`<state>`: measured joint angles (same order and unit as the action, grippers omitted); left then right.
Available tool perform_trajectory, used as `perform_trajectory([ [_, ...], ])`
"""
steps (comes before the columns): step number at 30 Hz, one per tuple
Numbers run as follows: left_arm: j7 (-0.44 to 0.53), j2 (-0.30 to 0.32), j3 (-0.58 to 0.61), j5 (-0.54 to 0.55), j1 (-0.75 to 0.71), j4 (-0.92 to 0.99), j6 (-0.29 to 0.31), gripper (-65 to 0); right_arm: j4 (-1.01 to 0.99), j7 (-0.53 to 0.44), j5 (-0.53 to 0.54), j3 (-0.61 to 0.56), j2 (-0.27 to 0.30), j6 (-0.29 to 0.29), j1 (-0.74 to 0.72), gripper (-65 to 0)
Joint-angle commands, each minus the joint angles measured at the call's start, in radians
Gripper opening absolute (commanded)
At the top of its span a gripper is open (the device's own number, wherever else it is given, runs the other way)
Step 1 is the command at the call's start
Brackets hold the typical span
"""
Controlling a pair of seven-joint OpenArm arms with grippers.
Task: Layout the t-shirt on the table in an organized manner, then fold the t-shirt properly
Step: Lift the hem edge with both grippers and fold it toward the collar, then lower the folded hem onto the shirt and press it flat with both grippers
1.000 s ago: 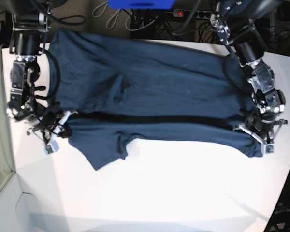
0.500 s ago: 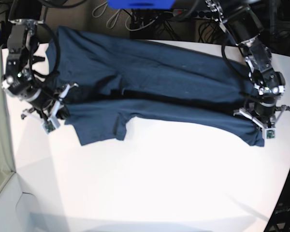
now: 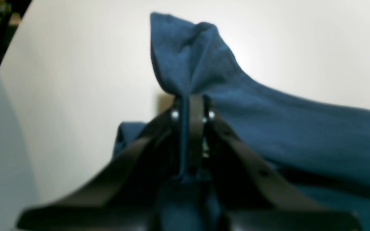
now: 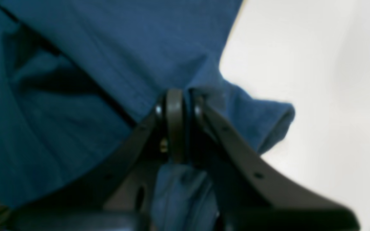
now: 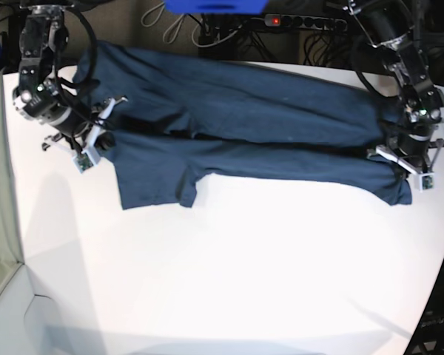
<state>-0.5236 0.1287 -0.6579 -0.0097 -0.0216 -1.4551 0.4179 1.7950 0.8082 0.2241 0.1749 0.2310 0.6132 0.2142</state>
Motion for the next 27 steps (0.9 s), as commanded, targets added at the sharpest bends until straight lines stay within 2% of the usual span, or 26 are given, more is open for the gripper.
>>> perform_trajectory([
  [1,0.032,0.015,-0.001,0.010,0.018,-0.028,-0.004,-65.0,0.019,-0.022,0.011,0.007,0.014,0.000,-0.002,-65.0],
  [10,0.032,0.012,-0.003,0.010,-0.028,-0.121,-0.004,-65.0,0.079,-0.022,0.016,0.007,0.017,0.001,0.060,-65.0],
  [17,0.032,0.019,-0.003,0.010,-0.054,-0.121,-0.004,-65.0,0.075,-0.023,0.016,0.007,0.017,0.001,0.083,-65.0],
  [27,0.032,0.035,-0.003,0.010,-0.105,-0.117,-0.004,-65.0,0.067,-0.089,0.011,0.007,0.017,0.001,0.132,-65.0],
])
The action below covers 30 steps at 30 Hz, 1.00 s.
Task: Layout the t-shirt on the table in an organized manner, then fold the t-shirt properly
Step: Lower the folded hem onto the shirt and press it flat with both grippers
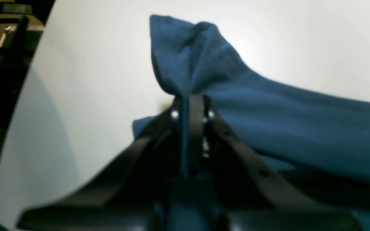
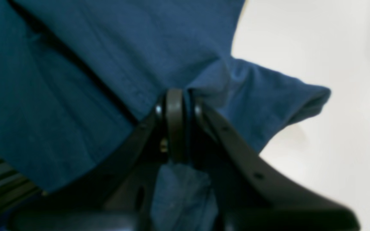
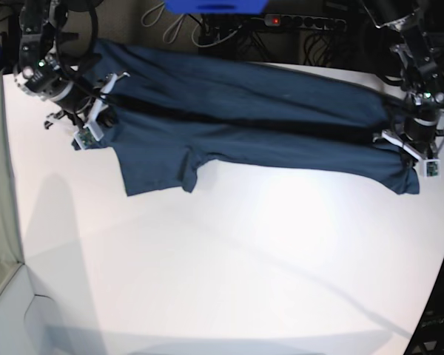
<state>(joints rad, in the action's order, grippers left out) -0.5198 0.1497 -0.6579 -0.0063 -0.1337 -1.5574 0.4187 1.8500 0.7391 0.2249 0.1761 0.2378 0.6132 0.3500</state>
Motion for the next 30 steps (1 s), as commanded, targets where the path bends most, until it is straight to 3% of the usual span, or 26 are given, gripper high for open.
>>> perform_trajectory([
  [1,0.028,0.012,-0.003,0.007,0.001,-0.004,-0.005,-65.0,0.003,-0.026,0.011,0.006,0.010,0.001,-0.004,-65.0],
  [11,0.028,0.014,0.000,0.007,-0.011,0.114,-0.005,-65.0,-0.059,-0.062,0.014,0.004,0.008,0.001,0.008,-65.0],
  [30,0.028,0.012,0.007,0.007,-0.045,0.117,-0.005,-65.0,-0.203,-0.112,0.011,0.004,0.010,0.001,-0.018,-65.0],
])
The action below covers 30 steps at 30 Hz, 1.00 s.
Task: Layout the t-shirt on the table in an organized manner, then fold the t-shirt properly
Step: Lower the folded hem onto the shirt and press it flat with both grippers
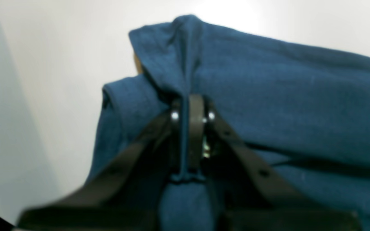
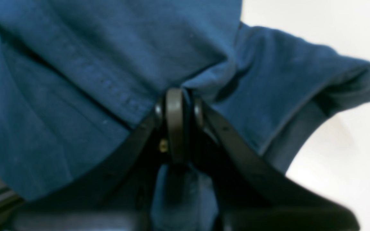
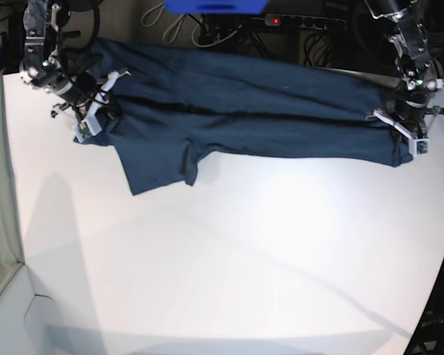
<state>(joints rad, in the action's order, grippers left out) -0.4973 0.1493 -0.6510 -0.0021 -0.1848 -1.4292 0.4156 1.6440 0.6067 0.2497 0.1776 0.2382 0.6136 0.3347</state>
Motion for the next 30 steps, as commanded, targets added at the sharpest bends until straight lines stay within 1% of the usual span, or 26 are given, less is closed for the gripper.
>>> perform_trajectory([
  [1,0.005,0.011,0.000,0.003,0.006,-0.011,-0.002,-65.0,-0.003,0.023,-0.016,0.003,0.010,0.001,-0.006,-65.0],
  [4,0.005,0.009,0.000,0.003,0.006,-0.011,-0.002,-65.0,-0.006,0.023,-0.016,0.003,0.010,0.001,-0.006,-65.0],
  [5,0.005,0.011,0.000,0.003,0.006,-0.011,-0.002,-65.0,-0.006,0.023,-0.016,0.003,0.010,0.001,-0.006,-64.1],
  [7,0.005,0.013,0.000,0.003,0.006,-0.011,-0.002,-65.0,-0.006,0.023,-0.016,0.003,0.010,0.001,-0.006,-59.0],
  [10,0.005,0.013,0.000,0.003,0.006,-0.011,-0.002,-65.0,0.012,0.023,-0.011,0.004,0.013,0.001,0.011,-47.2],
  [12,0.005,0.013,0.000,0.003,0.006,-0.011,-0.002,-65.0,0.065,0.020,-0.010,0.017,0.013,0.001,0.036,-41.2],
  [14,0.005,0.008,0.000,0.003,0.006,-0.014,-0.002,-65.0,0.158,0.019,-0.008,0.061,0.006,0.001,0.071,-36.9],
  [15,0.005,0.005,0.000,0.003,0.006,-0.017,-0.002,-65.0,0.203,0.019,-0.008,0.075,-0.003,0.001,0.085,-35.8],
  [18,0.005,0.003,0.001,0.003,0.008,-0.014,-0.002,-65.0,0.328,0.023,-0.008,0.119,-0.027,0.001,0.106,-34.8],
  [21,0.005,0.003,0.001,0.003,0.008,-0.014,-0.002,-65.0,0.345,0.025,-0.008,0.129,-0.033,0.001,0.097,-34.8],
  [23,0.005,0.003,0.001,0.003,0.008,-0.012,-0.002,-65.0,0.344,0.038,-0.008,0.122,-0.033,0.001,0.062,-34.8],
  [27,0.005,0.003,0.001,0.003,0.008,-0.014,-0.002,-65.0,0.339,0.169,-0.013,0.059,-0.058,0.001,-0.061,-34.8],
  [30,0.005,0.003,0.001,0.003,0.008,-0.014,-0.002,-65.0,0.256,0.262,-0.010,0.007,-0.064,0.001,-0.200,-34.8],
])
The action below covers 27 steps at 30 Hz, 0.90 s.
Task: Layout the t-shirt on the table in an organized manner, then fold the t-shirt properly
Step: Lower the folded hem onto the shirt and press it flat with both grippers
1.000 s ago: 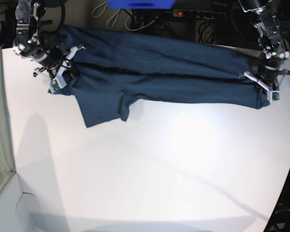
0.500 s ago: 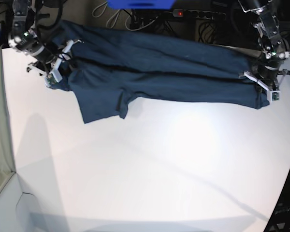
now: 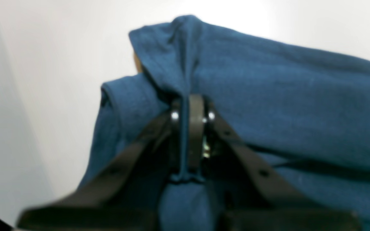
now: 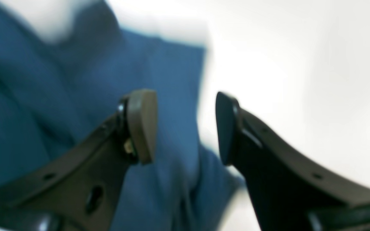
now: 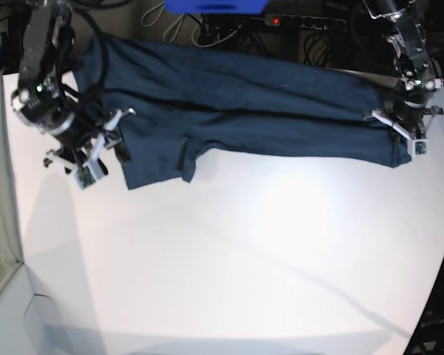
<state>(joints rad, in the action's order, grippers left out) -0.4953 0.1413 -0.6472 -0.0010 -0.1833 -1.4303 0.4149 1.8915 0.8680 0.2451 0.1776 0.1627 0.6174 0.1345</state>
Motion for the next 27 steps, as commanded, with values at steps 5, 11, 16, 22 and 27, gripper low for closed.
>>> perform_trajectory([
  [5,0.004,0.011,-0.003,0.002,0.005,-0.011,-0.001,-65.0,-0.178,0.035,-0.010,-0.017,-0.018,-0.003,-0.151,-34.8],
  [11,0.004,0.010,-0.004,0.002,0.005,-0.013,-0.001,-65.0,-0.416,-0.031,-0.010,-0.020,-0.019,-0.003,-0.240,-34.8],
  [16,0.004,0.010,-0.004,0.002,0.005,-0.011,-0.001,-65.0,-0.514,-0.089,-0.010,-0.022,-0.015,-0.003,-0.243,-34.9],
  [22,0.004,0.010,-0.004,0.002,0.005,-0.011,-0.001,-65.0,-0.554,-0.148,-0.011,-0.051,-0.016,-0.003,-0.203,-47.4],
  [27,0.004,0.010,-0.004,0.002,0.005,-0.011,-0.001,-65.0,-0.554,-0.146,-0.010,-0.065,-0.016,-0.003,-0.190,-65.0],
])
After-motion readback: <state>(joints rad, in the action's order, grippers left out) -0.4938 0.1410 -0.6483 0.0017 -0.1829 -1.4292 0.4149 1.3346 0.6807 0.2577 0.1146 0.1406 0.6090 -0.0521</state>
